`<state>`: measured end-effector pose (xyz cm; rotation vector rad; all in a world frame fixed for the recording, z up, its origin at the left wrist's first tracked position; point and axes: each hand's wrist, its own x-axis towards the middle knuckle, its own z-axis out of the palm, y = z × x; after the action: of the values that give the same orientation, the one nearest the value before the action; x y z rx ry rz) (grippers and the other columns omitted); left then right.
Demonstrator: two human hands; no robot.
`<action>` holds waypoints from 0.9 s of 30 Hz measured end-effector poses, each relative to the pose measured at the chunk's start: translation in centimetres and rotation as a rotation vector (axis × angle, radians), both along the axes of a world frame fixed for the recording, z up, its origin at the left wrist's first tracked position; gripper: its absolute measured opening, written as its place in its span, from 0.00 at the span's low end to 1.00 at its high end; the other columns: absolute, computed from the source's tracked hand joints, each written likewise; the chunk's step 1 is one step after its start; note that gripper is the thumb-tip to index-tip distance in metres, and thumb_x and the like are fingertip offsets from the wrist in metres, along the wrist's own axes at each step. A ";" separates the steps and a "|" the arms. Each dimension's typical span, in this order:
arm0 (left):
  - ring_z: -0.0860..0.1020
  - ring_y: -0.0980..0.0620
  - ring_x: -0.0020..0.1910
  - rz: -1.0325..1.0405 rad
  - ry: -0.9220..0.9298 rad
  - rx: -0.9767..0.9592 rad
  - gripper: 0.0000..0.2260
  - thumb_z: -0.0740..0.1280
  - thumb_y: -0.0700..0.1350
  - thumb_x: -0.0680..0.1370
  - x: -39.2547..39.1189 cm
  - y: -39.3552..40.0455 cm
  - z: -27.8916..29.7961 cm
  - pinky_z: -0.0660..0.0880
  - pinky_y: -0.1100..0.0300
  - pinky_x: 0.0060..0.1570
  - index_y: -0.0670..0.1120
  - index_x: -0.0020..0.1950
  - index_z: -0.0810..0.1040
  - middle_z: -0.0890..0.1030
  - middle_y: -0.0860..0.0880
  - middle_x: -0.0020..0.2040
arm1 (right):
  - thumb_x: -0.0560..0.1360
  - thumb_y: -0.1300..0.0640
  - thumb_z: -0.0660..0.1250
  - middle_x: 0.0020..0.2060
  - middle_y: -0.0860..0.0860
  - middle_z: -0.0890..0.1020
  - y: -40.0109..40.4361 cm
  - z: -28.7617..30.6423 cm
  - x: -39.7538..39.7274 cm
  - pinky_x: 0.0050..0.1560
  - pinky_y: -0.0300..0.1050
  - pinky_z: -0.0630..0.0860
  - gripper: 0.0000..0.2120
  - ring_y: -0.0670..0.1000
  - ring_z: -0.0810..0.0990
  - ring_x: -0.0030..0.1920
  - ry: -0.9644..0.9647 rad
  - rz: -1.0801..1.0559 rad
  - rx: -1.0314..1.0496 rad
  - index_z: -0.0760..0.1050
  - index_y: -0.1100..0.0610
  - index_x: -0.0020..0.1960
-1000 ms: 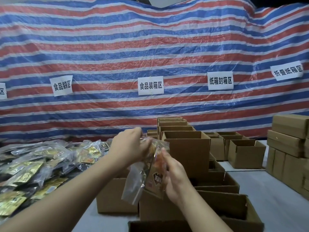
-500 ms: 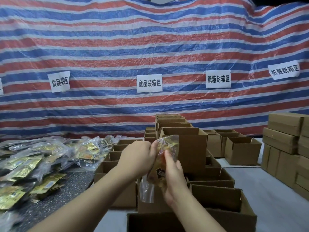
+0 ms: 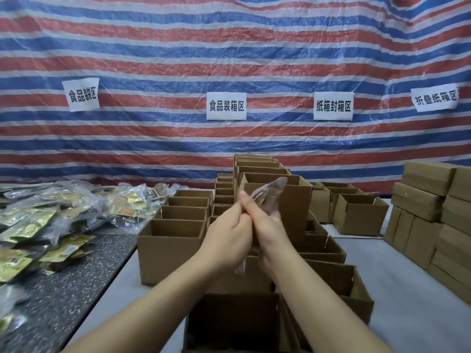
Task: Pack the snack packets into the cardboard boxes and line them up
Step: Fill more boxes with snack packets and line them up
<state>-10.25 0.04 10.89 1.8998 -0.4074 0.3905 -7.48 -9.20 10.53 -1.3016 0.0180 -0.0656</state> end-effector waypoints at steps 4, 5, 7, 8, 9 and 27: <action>0.78 0.63 0.55 -0.167 0.115 -0.102 0.14 0.54 0.51 0.85 0.0 -0.3 -1.3 0.77 0.65 0.54 0.53 0.65 0.75 0.80 0.55 0.60 | 0.73 0.47 0.75 0.53 0.48 0.84 -2.2 -1.0 0.0 0.46 0.44 0.81 0.19 0.50 0.85 0.52 -0.117 0.048 -0.061 0.74 0.45 0.62; 0.79 0.64 0.52 -0.125 0.110 -0.118 0.11 0.55 0.51 0.84 0.3 0.4 -1.4 0.78 0.67 0.49 0.56 0.60 0.76 0.81 0.56 0.55 | 0.75 0.48 0.73 0.53 0.48 0.84 -2.8 -1.2 -0.1 0.47 0.44 0.81 0.16 0.50 0.85 0.52 -0.160 0.066 -0.122 0.74 0.44 0.60; 0.80 0.62 0.46 0.079 0.112 -0.127 0.08 0.57 0.49 0.84 1.2 2.7 -1.7 0.75 0.69 0.40 0.58 0.51 0.75 0.81 0.57 0.48 | 0.75 0.48 0.72 0.56 0.48 0.81 -4.1 -1.4 -0.5 0.50 0.45 0.79 0.15 0.49 0.82 0.54 -0.212 0.108 -0.246 0.71 0.41 0.58; 0.79 0.62 0.44 0.167 0.117 -0.107 0.08 0.58 0.49 0.83 1.5 4.0 -2.2 0.73 0.69 0.38 0.58 0.49 0.75 0.80 0.57 0.46 | 0.75 0.48 0.72 0.56 0.47 0.80 -4.5 -1.4 -0.7 0.49 0.43 0.78 0.15 0.48 0.81 0.55 -0.224 0.142 -0.315 0.70 0.40 0.58; 0.79 0.64 0.43 0.213 0.130 -0.056 0.08 0.58 0.50 0.83 1.6 5.4 -3.1 0.72 0.70 0.36 0.58 0.48 0.76 0.81 0.57 0.45 | 0.75 0.48 0.73 0.56 0.45 0.79 -4.8 -1.3 -0.9 0.47 0.39 0.76 0.15 0.46 0.81 0.54 -0.236 0.184 -0.397 0.69 0.38 0.57; 0.81 0.52 0.49 0.041 0.448 0.163 0.09 0.66 0.52 0.80 0.0 8.1 -11.6 0.80 0.55 0.50 0.47 0.50 0.79 0.82 0.49 0.47 | 0.77 0.42 0.69 0.44 0.42 0.80 -3.4 -3.4 -1.9 0.47 0.38 0.74 0.04 0.44 0.80 0.47 -0.014 1.032 -1.426 0.76 0.40 0.46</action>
<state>-10.21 8.11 -0.69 2.0857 -0.1035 -0.0496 -9.43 -12.62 7.17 -2.5569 -0.8441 0.9547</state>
